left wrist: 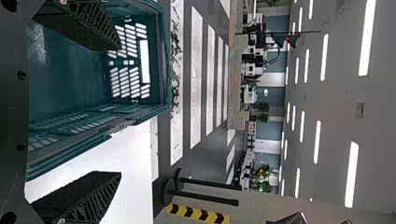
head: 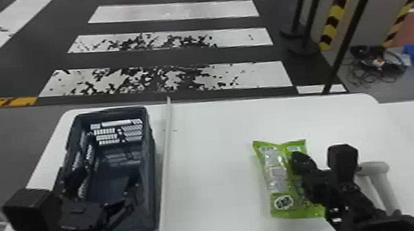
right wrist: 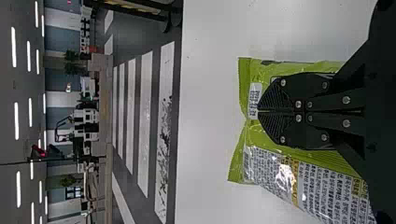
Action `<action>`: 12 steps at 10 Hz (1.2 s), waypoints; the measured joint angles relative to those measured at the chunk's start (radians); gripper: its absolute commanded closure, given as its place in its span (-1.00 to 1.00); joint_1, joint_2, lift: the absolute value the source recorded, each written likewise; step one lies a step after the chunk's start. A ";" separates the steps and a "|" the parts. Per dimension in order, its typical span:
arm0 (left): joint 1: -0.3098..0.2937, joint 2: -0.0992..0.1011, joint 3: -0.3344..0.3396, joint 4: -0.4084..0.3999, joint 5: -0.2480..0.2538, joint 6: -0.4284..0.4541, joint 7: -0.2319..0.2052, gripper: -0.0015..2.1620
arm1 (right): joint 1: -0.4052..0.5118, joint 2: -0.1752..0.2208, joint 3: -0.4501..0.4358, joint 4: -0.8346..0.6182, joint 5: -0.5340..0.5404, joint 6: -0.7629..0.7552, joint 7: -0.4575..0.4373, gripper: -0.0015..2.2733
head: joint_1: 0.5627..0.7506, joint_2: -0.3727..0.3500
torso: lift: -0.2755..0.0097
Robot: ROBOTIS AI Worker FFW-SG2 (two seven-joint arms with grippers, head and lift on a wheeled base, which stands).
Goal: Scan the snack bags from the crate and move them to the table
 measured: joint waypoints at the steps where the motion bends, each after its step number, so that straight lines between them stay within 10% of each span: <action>1: -0.007 0.000 -0.005 0.007 0.000 0.000 0.000 -0.97 | 0.010 0.000 -0.003 -0.001 0.000 -0.009 0.000 0.97 | 0.41 -0.12 | 0.27; 12: -0.047 0.009 -0.027 0.053 0.014 -0.007 -0.002 -0.97 | 0.176 0.000 -0.051 -0.179 -0.049 -0.053 0.018 0.97 | 0.41 -0.18 | 0.27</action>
